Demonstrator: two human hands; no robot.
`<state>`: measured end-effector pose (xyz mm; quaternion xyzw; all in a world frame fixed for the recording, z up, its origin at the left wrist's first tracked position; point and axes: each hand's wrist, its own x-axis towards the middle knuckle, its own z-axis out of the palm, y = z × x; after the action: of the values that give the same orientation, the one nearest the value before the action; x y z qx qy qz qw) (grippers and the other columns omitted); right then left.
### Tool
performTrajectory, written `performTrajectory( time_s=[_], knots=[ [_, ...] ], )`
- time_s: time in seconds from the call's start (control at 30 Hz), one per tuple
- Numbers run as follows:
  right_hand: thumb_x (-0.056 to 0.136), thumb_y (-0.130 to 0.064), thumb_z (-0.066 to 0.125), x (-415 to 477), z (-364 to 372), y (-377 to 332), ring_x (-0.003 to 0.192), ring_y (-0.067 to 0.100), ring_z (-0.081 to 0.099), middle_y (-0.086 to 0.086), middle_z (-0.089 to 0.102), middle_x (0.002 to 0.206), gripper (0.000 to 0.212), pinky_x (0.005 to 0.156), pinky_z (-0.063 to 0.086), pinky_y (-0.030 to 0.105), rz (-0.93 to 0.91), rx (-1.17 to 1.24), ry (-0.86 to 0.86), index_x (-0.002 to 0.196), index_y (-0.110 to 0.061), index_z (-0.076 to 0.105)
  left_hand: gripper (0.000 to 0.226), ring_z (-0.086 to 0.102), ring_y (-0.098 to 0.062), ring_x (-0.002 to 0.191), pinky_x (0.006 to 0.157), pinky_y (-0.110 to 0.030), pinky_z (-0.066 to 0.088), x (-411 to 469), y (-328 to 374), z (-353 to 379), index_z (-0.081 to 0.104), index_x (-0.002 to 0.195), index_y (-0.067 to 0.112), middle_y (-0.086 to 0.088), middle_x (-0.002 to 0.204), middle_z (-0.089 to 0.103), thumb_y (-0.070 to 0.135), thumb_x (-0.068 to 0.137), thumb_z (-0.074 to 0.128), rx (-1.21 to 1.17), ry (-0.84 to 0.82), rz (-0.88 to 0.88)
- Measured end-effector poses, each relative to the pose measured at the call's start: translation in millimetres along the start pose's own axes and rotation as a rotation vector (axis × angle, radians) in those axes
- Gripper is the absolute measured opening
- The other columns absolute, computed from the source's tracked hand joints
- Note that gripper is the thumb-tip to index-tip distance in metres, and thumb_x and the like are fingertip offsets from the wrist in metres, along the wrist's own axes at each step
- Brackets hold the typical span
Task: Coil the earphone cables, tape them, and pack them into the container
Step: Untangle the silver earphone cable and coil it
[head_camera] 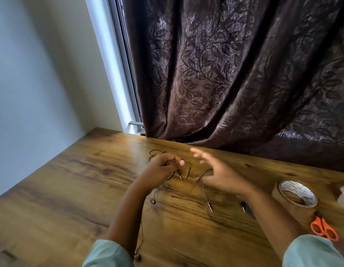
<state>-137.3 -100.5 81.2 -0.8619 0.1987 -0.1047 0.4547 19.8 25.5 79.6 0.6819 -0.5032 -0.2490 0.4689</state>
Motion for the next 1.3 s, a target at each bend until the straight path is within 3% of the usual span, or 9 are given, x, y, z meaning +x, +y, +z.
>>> performTrajectory(
  time_s=[0.1,0.2,0.37,0.57,0.7,0.97,1.13,1.2,1.3],
  knots=[
    [0.081,-0.008,0.073,3.2,19.5,-9.5,0.102,-0.003,0.058,-0.015,0.058,0.113,0.063,0.083,0.049,0.014,-0.010,0.312,-0.129,0.124,-0.042,0.043,0.018,0.061,-0.031,0.075,0.073,-0.041,0.049,6.9,3.5,10.2,0.070,0.081,0.016,-0.016,0.079,0.066,0.032,0.085,0.063,0.024,0.001,0.031],
    [0.094,-0.015,0.056,5.5,19.7,-8.4,0.051,0.001,0.052,-0.010,0.056,0.069,0.016,0.048,0.042,0.017,0.068,0.453,0.055,0.100,-0.030,0.062,0.019,0.057,-0.022,0.071,0.070,-0.033,0.046,5.9,1.6,7.8,0.069,0.077,0.015,-0.013,0.074,0.064,0.033,0.083,0.066,0.008,0.032,0.039],
    [0.101,-0.020,0.043,8.0,-10.8,21.0,0.040,0.000,0.028,-0.013,0.039,0.053,0.025,0.038,0.021,0.018,0.145,0.352,0.391,0.086,-0.022,0.063,0.024,0.041,0.003,0.051,0.052,-0.010,0.034,-7.8,-9.1,-10.0,0.059,0.067,0.022,0.017,0.053,0.049,0.021,0.091,0.059,0.000,0.022,-0.032],
    [0.102,-0.017,0.039,4.1,-38.2,45.1,0.044,0.004,0.028,-0.005,0.036,0.058,0.027,0.034,0.020,0.016,0.232,0.496,0.640,0.083,-0.022,0.057,0.026,0.034,0.001,0.041,0.041,-0.009,0.028,-17.6,-29.5,-35.4,0.062,0.088,-0.003,0.010,0.055,0.042,0.021,0.094,0.053,-0.012,0.003,-0.192],
    [0.103,-0.017,0.037,3.2,-41.0,53.7,0.037,-0.002,0.029,-0.004,0.037,0.061,0.025,0.032,0.023,0.013,0.295,0.580,0.668,0.085,-0.022,0.054,0.018,0.045,0.002,0.056,0.055,-0.014,0.037,-18.2,-41.7,-44.2,0.066,0.081,0.015,0.015,0.059,0.054,0.020,0.094,0.055,0.086,0.045,-0.234],
    [0.103,-0.010,0.034,4.1,-24.3,36.8,0.052,0.004,0.039,0.002,0.053,0.077,0.029,0.040,0.031,0.014,0.285,0.465,0.364,0.097,-0.016,0.062,0.017,0.040,-0.005,0.056,0.051,-0.023,0.033,-16.8,-64.9,-12.8,0.056,0.080,0.020,0.012,0.066,0.048,0.026,0.095,0.051,0.259,0.186,-0.256],
    [0.101,-0.006,0.035,5.0,-11.1,27.6,0.110,0.013,0.053,-0.001,0.055,0.127,0.037,0.078,0.041,0.024,0.326,0.139,0.140,0.123,-0.026,0.057,0.018,0.047,-0.013,0.070,0.052,-0.024,0.035,-7.0,-73.1,18.8,0.059,0.096,0.015,0.001,0.081,0.056,0.029,0.097,0.049,0.289,0.218,-0.315],
    [0.100,-0.001,0.035,5.8,-4.7,33.8,0.124,0.013,0.046,-0.001,0.045,0.139,0.044,0.072,0.039,0.019,0.341,-0.051,0.101,0.131,-0.026,0.053,0.021,0.051,-0.017,0.073,0.053,-0.025,0.037,-5.8,-74.1,31.3,0.059,0.098,0.013,-0.002,0.088,0.058,0.030,0.097,0.048,0.279,0.214,-0.351],
    [0.098,-0.002,0.040,6.4,2.8,46.3,0.099,0.007,0.054,0.001,0.051,0.127,0.035,0.064,0.038,0.016,0.338,-0.189,0.134,0.118,-0.023,0.059,0.017,0.055,-0.021,0.075,0.059,-0.028,0.042,-5.2,-84.3,42.2,0.058,0.090,0.020,-0.004,0.091,0.062,0.033,0.096,0.049,0.303,0.215,-0.415]
  ],
)
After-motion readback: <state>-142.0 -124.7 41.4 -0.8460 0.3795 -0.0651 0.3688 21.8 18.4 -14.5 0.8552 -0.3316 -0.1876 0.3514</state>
